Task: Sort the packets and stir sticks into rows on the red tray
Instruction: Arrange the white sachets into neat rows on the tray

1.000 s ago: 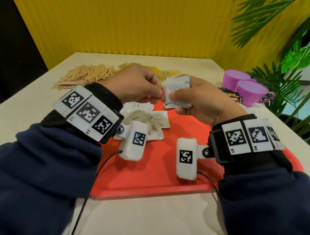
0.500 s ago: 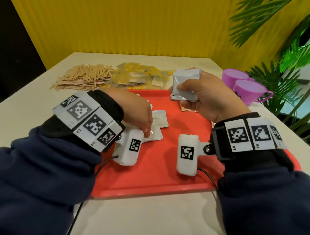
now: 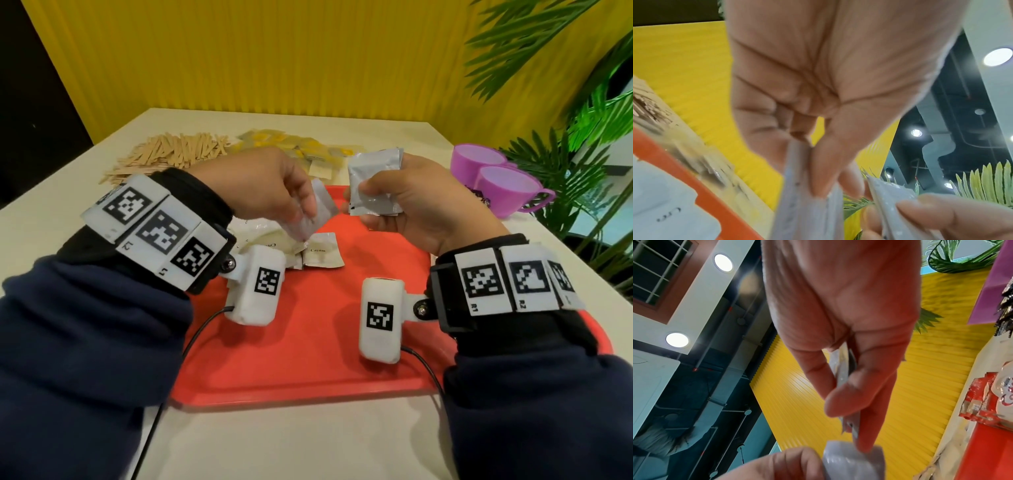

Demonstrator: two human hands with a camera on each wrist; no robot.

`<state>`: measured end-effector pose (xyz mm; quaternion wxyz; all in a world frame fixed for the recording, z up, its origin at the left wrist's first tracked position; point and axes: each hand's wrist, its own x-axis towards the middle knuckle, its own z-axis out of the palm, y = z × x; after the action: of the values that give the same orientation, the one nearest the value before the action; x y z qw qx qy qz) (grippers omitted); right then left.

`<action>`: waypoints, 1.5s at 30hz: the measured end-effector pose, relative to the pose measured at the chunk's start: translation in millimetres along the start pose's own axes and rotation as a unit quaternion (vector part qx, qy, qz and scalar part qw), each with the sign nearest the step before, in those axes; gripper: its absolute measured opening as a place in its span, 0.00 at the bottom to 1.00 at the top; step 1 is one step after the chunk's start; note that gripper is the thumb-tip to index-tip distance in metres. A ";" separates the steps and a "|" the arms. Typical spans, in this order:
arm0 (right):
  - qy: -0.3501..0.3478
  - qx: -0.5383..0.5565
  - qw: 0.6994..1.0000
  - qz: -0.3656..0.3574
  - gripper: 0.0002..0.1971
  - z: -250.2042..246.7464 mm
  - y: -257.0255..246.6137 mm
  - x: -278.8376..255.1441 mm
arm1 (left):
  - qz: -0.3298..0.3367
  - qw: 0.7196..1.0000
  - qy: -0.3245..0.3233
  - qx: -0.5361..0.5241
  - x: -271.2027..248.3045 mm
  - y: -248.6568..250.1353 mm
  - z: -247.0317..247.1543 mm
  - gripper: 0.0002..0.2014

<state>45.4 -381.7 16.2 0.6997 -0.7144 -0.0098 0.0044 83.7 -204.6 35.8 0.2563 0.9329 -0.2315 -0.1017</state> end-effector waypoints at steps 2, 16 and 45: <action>-0.013 -0.023 1.000 0.006 0.14 2.3 1.5 -0.1 | 0.007 0.995 0.057 -0.083 0.7 0.2 0.4 0.11; -0.049 0.010 0.999 0.000 0.10 11.8 -3.9 -4.9 | 0.053 0.946 0.035 -0.317 -1.6 24.5 20.3 0.09; -0.019 -0.035 0.999 -0.005 0.13 6.9 0.1 -2.1 | -0.127 0.967 -0.153 0.158 5.8 -19.8 6.0 0.05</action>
<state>43.2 -374.9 15.9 0.6743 -0.7379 -0.0271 0.0138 94.5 -195.0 19.9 0.0525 0.9565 -0.1611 -0.2375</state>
